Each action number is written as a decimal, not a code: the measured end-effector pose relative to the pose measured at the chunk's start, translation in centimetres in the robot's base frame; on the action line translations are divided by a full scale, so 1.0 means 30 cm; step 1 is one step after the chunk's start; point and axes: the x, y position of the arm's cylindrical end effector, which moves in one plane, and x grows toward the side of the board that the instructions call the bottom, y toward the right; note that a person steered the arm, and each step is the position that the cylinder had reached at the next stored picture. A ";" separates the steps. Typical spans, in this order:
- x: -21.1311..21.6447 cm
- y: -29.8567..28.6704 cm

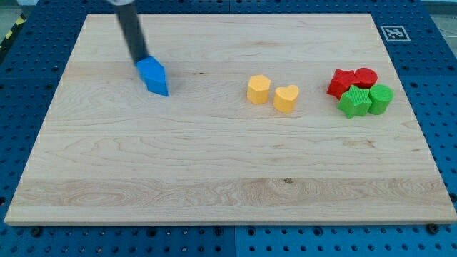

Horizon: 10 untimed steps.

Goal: Push green blocks to the right center of the board

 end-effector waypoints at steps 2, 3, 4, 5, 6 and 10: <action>-0.135 0.159; -0.124 0.414; -0.046 0.628; 0.057 0.791; 0.155 0.888; 0.206 1.101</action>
